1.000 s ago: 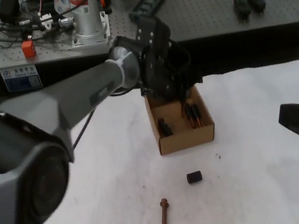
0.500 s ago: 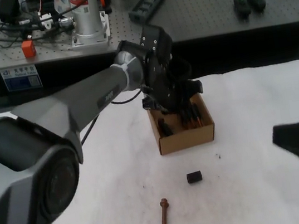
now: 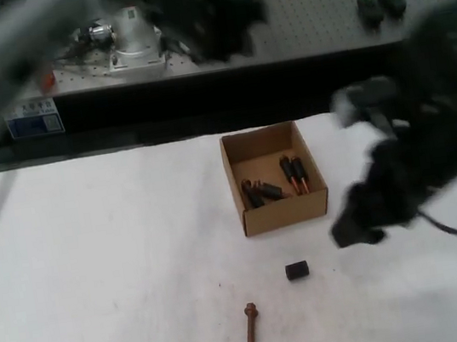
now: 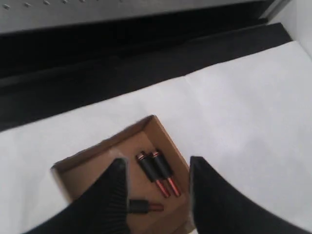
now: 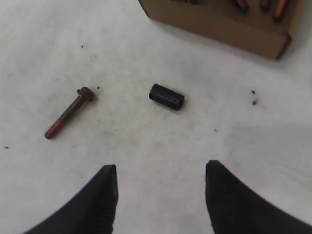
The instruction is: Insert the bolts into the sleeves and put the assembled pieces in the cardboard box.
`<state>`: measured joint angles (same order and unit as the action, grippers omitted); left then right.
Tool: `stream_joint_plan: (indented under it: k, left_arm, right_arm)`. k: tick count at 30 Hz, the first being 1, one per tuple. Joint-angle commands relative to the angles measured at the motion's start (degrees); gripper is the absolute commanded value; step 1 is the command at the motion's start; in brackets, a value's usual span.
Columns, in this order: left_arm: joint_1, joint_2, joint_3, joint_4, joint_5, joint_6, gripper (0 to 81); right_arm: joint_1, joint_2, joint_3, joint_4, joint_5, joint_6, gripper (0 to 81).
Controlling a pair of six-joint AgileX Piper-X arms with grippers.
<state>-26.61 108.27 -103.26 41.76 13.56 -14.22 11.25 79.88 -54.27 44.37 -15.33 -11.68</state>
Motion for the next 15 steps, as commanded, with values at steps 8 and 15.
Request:
stream_joint_plan:
  k: [8,15]
  left_arm:
    - [1.6,-15.4,19.9,-2.3,-0.6,2.8,30.0]
    - [1.6,-23.7,28.6,-2.9,-0.6,3.0,30.0]
  right_arm:
    - [9.8,28.6,-25.6,14.5,12.5,-15.2,39.8]
    - [11.4,34.9,-28.2,15.8,17.4,-18.0,39.8]
